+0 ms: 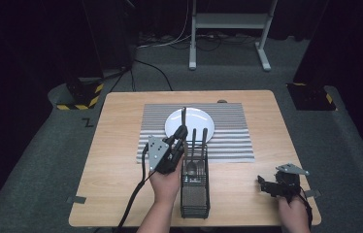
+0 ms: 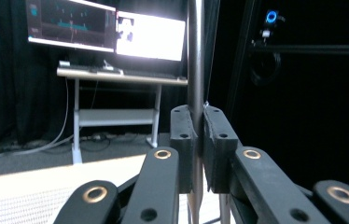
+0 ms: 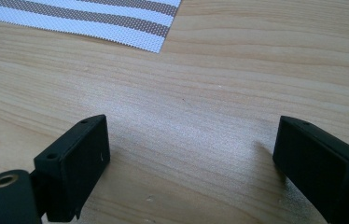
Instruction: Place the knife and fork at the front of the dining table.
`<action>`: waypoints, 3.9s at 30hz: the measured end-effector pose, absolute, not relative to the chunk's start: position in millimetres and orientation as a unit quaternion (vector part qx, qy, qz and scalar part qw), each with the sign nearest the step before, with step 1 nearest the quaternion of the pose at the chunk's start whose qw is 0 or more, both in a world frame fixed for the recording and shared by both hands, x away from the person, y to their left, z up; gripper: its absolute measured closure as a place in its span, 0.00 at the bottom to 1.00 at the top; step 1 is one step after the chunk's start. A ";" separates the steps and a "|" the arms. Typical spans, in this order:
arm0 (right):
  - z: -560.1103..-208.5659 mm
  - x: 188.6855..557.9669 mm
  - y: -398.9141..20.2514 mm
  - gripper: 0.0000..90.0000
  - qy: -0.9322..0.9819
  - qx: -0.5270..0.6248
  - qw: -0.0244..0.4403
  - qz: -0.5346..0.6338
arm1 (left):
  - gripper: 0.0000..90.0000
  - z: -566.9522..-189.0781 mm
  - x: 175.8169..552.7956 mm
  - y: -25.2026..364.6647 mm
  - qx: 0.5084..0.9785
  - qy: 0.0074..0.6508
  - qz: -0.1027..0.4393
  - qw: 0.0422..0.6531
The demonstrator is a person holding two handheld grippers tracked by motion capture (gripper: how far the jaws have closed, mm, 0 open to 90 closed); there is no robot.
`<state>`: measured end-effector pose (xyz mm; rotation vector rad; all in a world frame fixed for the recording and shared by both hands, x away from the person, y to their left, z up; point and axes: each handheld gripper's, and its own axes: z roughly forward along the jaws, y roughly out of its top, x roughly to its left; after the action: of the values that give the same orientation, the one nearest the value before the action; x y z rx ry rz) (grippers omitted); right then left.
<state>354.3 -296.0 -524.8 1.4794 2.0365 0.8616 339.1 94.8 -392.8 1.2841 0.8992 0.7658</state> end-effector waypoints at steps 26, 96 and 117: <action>-524.8 354.3 -296.0 0.12 0.743 0.540 0.238 0.314 | 0.93 -352.4 319.6 125.4 0.523 0.374 0.401 0.653; -524.8 354.3 -295.9 0.12 0.743 0.540 0.238 0.314 | 0.93 -467.0 482.7 193.4 0.586 0.550 0.288 0.521; -524.8 354.3 -295.9 0.12 0.743 0.541 0.238 0.314 | 0.92 -498.5 517.5 200.3 0.587 0.596 0.240 0.493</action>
<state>354.3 -295.9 -524.8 1.4808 2.0352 0.8607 517.5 200.3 -498.5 1.4240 1.4464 0.5824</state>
